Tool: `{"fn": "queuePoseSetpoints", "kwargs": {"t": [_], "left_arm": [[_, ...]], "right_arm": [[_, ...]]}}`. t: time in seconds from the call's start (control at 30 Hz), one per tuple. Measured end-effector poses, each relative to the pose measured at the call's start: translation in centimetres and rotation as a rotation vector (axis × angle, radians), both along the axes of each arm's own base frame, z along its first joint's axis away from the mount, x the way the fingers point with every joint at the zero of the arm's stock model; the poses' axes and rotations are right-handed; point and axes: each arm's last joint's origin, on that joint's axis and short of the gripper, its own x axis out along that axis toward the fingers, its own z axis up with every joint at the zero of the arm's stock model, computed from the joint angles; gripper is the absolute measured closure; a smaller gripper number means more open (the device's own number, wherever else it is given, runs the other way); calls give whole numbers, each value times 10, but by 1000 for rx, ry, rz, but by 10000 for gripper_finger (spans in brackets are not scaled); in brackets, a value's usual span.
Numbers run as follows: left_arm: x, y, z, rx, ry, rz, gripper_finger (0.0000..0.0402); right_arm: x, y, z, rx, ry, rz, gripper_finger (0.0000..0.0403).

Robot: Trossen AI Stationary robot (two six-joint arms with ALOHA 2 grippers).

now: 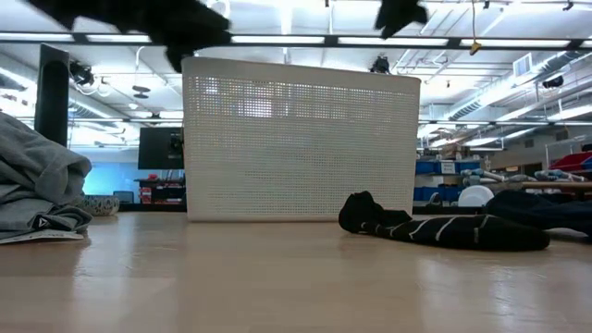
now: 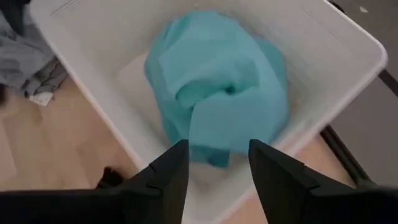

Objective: Sort clothes
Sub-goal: Put the black sock into the white laundry bin

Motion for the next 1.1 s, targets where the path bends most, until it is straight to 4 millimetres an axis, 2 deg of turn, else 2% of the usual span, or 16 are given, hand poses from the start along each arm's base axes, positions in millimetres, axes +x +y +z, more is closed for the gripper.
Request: {"fn": "queuePoseSetpoints", "kwargs": {"t": [0.13, 0.27, 0.37, 0.53, 0.67, 0.87, 1.0, 1.1], "left_arm": [[45, -12, 4, 31, 140, -40, 284], [89, -26, 1, 39, 250, -107, 284], [117, -34, 2, 61, 301, -142, 284], [155, -39, -5, 89, 423, -143, 284], [176, -46, -2, 139, 458, -157, 284], [197, -56, -1, 199, 532, -179, 284], [200, -66, 4, 313, 561, -146, 284], [195, -67, 21, 366, 570, -85, 284]], "right_arm": [[-26, 33, 9, -1, 25, -29, 237], [-51, 70, 6, -6, 27, -47, 237], [-70, 94, -5, 15, 10, -62, 238], [-95, 126, -38, 28, 1, -70, 239], [-108, 141, -62, 38, 9, -90, 239], [-113, 164, -103, 29, 76, -101, 239], [-116, 176, -124, -7, 88, -113, 239], [-118, 183, -134, -12, 93, -124, 239]]}}
